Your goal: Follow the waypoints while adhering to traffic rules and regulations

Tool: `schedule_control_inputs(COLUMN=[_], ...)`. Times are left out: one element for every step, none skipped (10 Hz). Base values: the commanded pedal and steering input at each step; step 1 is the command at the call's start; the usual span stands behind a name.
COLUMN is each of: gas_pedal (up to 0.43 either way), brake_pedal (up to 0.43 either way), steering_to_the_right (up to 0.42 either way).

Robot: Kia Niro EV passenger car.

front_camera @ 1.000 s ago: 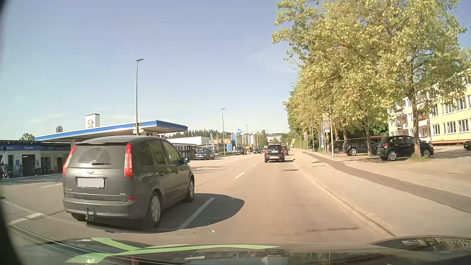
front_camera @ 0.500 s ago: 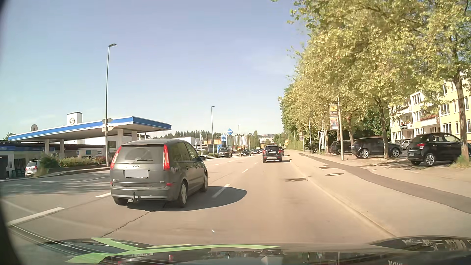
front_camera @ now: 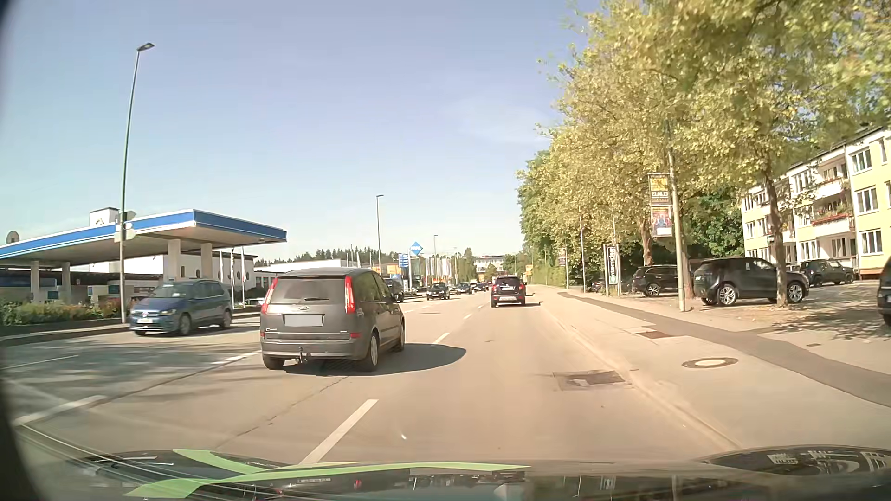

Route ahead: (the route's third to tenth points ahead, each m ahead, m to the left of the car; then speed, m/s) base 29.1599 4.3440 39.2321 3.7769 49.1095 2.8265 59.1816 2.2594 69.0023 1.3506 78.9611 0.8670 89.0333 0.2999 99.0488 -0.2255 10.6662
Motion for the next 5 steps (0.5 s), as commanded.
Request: schedule_control_inputs(gas_pedal=[0.11,0.11,0.11,0.11,0.118], brake_pedal=[0.0,0.0,0.0,0.0,0.0], steering_to_the_right=[0.018,0.016,0.014,0.012,0.011])
